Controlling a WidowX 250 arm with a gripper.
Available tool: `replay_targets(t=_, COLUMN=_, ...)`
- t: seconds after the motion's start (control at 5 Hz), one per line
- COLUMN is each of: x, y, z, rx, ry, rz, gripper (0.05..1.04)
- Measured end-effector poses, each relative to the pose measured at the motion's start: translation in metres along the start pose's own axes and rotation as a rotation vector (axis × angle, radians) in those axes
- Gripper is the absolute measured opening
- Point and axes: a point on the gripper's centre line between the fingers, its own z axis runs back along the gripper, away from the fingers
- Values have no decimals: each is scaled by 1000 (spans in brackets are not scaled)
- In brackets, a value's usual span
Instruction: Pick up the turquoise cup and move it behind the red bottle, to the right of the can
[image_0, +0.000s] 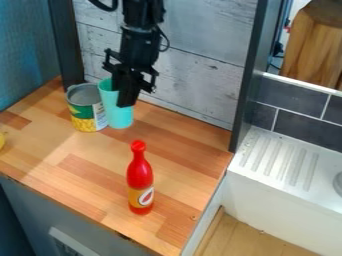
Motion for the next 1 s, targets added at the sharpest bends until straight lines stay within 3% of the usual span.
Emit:
replay_targets(t=0.4, x=30, y=-13, z=-19, rx=4, ry=-15, rz=-9, gripper=111)
replay_targets(t=0.6, x=38, y=-17, z=-19, rx=15, ry=-55, rz=-14, gripper=111)
replay_targets(t=0.8, x=40, y=-19, z=-25, rx=21, ry=-51, rz=4, gripper=137)
replay_targets(t=1.0, x=37, y=-17, z=-30, rx=28, ry=-10, rz=-9, gripper=348)
